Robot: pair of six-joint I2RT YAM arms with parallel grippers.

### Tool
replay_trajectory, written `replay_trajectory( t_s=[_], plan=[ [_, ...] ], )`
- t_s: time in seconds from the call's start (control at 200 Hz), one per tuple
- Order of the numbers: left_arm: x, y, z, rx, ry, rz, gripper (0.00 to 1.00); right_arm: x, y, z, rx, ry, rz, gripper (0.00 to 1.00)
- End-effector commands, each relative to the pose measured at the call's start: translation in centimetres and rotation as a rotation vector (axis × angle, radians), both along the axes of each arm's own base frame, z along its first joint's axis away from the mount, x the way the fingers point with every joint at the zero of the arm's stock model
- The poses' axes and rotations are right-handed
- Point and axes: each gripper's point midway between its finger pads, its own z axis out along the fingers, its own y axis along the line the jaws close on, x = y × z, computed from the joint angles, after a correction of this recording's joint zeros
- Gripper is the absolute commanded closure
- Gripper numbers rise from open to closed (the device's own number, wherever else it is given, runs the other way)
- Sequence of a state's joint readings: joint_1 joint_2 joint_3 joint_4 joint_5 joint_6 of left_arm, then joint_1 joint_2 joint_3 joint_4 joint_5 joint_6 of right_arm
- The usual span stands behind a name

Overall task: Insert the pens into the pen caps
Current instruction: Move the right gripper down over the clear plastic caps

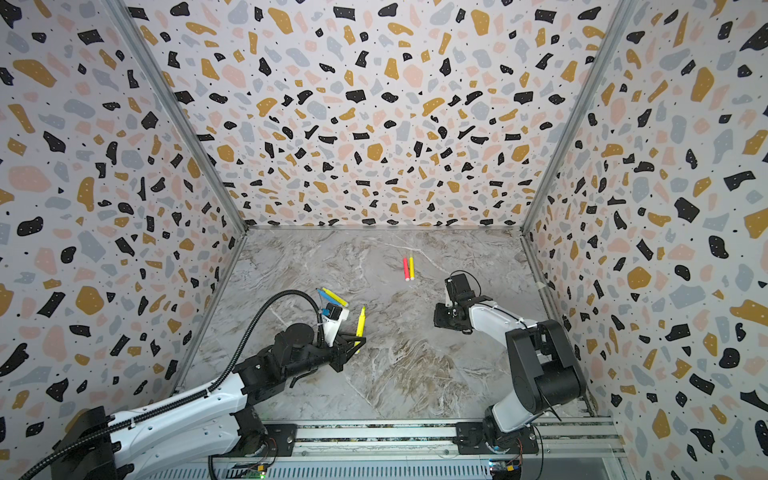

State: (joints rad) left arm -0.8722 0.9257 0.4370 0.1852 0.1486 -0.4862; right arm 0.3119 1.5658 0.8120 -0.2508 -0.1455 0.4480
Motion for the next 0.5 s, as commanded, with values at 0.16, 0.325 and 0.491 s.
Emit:
replay_trajectory(
  t_s=[0.16, 0.325, 0.491],
  plan=[
    [0.1, 0.0, 0.7, -0.023, -0.028, 0.004, 1.0, 0.4, 3.1, 0.1, 0.024, -0.006, 0.086, 0.56],
    [0.1, -0.1, 0.8, -0.024, -0.03, 0.0, 1.0, -0.1, 5.9, 0.2, 0.04, -0.002, 0.147, 0.56],
    [0.1, 0.0, 0.7, -0.018, -0.032, 0.005, 1.0, -1.0, 7.3, 0.2, 0.041, 0.012, 0.188, 0.56]
  ],
)
